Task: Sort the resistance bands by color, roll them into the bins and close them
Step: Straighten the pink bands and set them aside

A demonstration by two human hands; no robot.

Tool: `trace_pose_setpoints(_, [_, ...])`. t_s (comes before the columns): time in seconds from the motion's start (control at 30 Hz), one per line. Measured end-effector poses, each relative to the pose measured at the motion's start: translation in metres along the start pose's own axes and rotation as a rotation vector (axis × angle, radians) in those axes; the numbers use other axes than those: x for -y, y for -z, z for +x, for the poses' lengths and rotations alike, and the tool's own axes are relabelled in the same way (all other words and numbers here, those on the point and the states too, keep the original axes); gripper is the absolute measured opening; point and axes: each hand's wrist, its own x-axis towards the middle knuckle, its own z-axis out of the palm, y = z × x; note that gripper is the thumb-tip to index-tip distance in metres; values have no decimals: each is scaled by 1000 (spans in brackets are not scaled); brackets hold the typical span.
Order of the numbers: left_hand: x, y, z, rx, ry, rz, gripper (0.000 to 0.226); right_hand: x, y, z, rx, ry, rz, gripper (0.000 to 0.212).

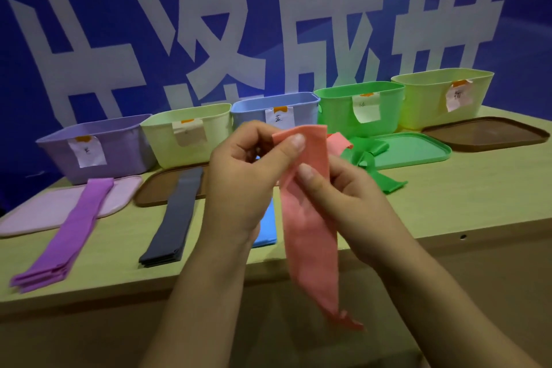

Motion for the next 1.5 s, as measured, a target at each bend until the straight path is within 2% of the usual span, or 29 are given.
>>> trace_pose_setpoints(0.13, [16,5,2,-19,33,-71,11,-20,-3,-17,2,-132,146,25])
trace_pose_setpoints(0.2, [24,3,-1,75,148,-156,4,-26,-6,-18,-32,-125,166,33])
trace_pose_setpoints(0.27, [32,1,-6,229,322,-234,17,-31,-9,-16,-63,-110,164,36])
trace_pose_setpoints(0.37, [35,-3,-12,357,374,-243,25,-37,-11,-16,-93,-118,138,38])
trace_pose_setpoints(0.43, [33,-2,-10,320,379,-261,28,-40,-12,-22,-16,-205,153,45])
trace_pose_setpoints(0.53, [32,5,-2,258,407,-308,30,-51,-12,-41,237,-401,227,27])
trace_pose_setpoints(0.63, [34,13,1,255,429,-338,30,-70,-9,-58,334,-534,171,25])
trace_pose_setpoints(0.83, [38,19,6,159,469,-401,29,-103,-9,-81,337,-648,104,19])
trace_pose_setpoints(1.0, [40,21,6,145,466,-395,29,-114,-11,-88,342,-718,225,25])
trace_pose_setpoints(1.2, [37,21,9,86,458,-392,30,-135,-24,-103,288,-647,-56,29])
trace_pose_setpoints(1.33, [40,18,3,51,468,-401,29,-136,-28,-105,238,-644,-36,21])
trace_pose_setpoints(1.5, [44,13,-8,68,480,-462,29,-115,-11,-94,231,-548,-137,31])
